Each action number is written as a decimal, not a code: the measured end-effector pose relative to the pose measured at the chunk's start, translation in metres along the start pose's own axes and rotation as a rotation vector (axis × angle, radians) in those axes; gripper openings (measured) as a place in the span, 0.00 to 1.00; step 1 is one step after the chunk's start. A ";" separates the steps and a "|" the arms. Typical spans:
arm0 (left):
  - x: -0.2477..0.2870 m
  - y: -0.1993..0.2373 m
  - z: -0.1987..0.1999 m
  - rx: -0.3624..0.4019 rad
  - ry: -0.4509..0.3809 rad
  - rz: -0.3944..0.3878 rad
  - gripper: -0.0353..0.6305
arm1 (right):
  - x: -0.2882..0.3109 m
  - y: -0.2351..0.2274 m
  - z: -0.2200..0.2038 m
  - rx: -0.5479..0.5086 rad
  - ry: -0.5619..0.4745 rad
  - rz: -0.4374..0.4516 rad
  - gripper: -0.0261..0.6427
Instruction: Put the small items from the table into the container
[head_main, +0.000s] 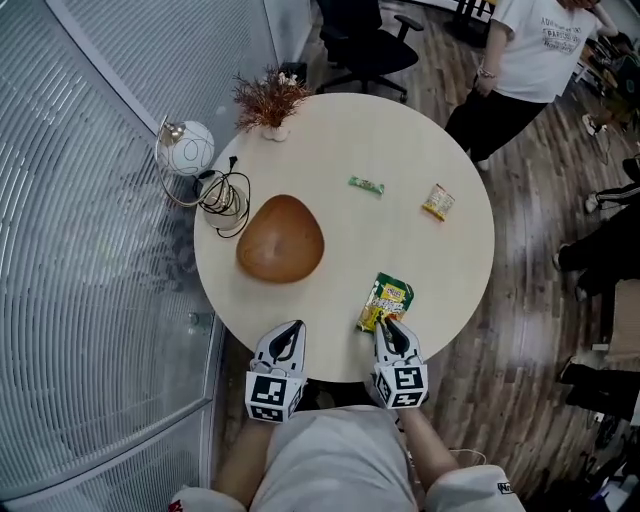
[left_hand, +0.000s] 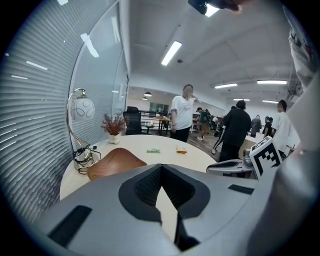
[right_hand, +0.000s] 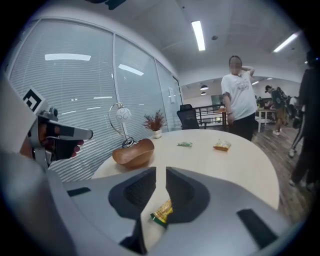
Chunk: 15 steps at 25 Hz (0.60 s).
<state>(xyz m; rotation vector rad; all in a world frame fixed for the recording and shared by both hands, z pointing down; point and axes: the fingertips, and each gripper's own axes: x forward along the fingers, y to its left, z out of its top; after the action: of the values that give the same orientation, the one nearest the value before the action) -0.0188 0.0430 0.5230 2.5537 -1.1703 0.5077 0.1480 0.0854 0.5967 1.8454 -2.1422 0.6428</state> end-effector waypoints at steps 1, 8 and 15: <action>0.003 0.002 0.002 0.002 0.000 -0.009 0.04 | 0.003 -0.001 -0.001 0.001 0.003 -0.011 0.13; 0.017 0.023 0.006 0.003 0.015 -0.029 0.04 | 0.038 -0.033 -0.042 0.015 0.116 -0.183 0.43; 0.015 0.049 0.004 -0.003 0.038 -0.030 0.05 | 0.068 -0.072 -0.103 0.147 0.318 -0.351 0.50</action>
<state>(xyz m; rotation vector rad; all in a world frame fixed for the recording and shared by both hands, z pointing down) -0.0462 0.0004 0.5314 2.5444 -1.1170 0.5442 0.1964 0.0679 0.7300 1.9702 -1.5624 0.9525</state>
